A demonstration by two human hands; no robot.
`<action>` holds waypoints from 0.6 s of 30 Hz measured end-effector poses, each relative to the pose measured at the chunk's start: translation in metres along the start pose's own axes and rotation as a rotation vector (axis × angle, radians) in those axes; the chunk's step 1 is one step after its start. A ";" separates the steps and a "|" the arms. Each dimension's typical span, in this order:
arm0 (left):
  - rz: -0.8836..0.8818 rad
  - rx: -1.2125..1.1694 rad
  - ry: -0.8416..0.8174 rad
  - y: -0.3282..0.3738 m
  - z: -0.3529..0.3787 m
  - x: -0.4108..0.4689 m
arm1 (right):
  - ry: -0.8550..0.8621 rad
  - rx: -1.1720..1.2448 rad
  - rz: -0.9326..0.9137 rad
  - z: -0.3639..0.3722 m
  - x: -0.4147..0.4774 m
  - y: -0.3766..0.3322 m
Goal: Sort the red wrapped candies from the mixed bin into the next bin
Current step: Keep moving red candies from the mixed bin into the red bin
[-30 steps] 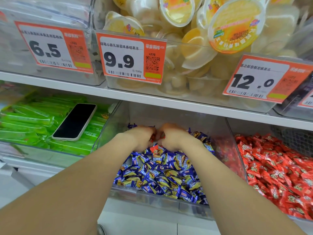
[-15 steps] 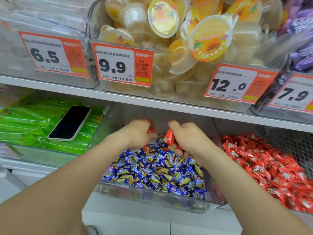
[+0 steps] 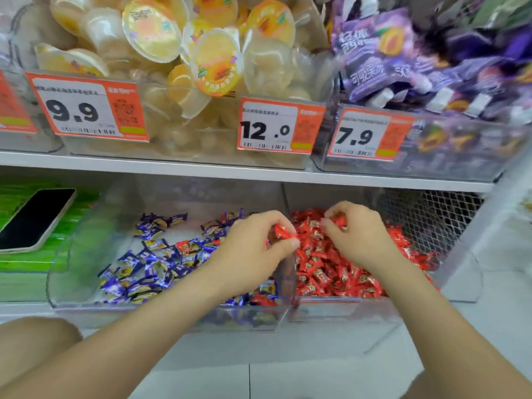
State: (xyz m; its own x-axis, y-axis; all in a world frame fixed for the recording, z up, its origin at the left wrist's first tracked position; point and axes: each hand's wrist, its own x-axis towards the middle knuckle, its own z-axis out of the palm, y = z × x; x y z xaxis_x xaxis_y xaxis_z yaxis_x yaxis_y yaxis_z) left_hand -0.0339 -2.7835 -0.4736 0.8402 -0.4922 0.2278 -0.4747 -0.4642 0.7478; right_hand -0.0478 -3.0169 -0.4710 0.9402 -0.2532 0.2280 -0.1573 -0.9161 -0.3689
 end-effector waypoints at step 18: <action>0.342 0.283 -0.116 0.028 0.044 0.082 | 0.043 0.310 0.162 -0.034 -0.022 0.004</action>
State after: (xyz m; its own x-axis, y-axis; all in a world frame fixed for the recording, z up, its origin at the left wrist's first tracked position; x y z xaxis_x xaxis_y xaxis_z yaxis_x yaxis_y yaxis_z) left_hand 0.0097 -2.8694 -0.4618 0.5957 -0.7239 0.3480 -0.7860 -0.4359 0.4384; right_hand -0.0796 -3.0255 -0.4467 0.8960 -0.4064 0.1791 -0.1980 -0.7265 -0.6580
